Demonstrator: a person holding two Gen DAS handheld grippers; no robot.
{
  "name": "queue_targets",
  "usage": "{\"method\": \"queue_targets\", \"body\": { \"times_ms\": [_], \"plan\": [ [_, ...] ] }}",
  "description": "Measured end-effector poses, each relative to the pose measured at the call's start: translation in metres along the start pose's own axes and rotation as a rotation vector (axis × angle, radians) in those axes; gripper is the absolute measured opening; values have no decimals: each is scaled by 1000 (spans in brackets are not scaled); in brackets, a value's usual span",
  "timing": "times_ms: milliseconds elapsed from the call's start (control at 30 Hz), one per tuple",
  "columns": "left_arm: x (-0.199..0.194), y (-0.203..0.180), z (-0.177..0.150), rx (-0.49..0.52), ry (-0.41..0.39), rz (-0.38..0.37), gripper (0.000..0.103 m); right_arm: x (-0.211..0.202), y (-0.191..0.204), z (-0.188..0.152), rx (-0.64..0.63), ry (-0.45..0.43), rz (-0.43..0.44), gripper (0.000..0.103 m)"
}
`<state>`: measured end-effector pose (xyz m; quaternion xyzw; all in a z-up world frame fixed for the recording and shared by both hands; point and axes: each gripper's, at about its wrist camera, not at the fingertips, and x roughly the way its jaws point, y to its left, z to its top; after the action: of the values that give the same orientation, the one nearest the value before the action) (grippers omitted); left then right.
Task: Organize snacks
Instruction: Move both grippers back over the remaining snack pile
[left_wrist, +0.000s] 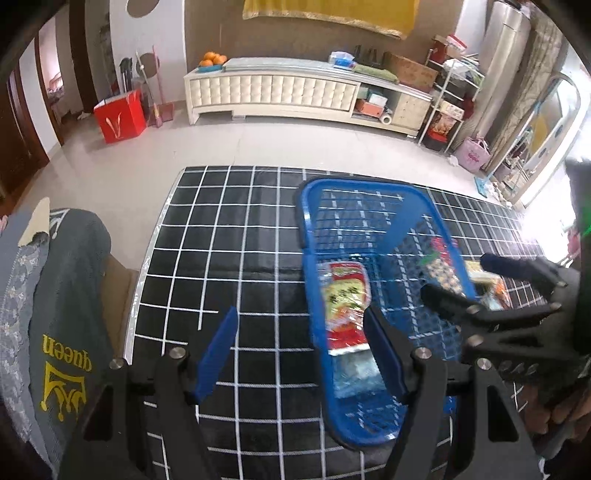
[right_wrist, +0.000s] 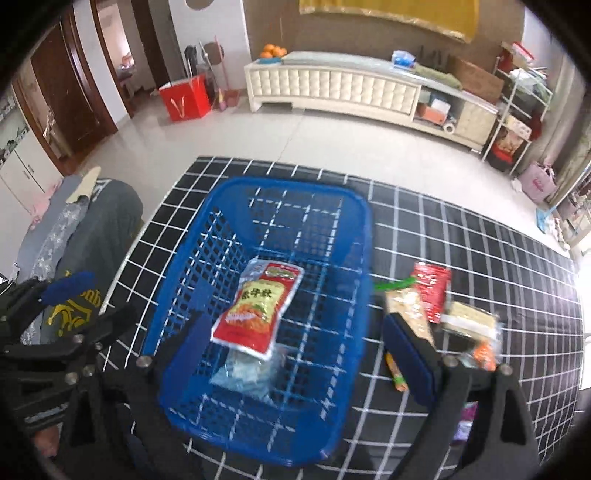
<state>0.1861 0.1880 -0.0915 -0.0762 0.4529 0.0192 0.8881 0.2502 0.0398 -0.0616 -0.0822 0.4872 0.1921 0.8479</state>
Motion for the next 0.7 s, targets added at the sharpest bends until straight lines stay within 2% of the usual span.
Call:
{"method": "queue_targets", "body": {
  "times_ms": [333,467,700],
  "plan": [
    [-42,-53,-14,38,-48,-2,68,-63,-38,-34,55,-79,-9,96],
    [-56,-78,-17,47,-75,-36,68,-85,-61,-47,81,-113,-22,96],
    [-64,-136,-21,148,-104,-64,68,-110,-106,-71,142,-146,-54,96]
  ]
}}
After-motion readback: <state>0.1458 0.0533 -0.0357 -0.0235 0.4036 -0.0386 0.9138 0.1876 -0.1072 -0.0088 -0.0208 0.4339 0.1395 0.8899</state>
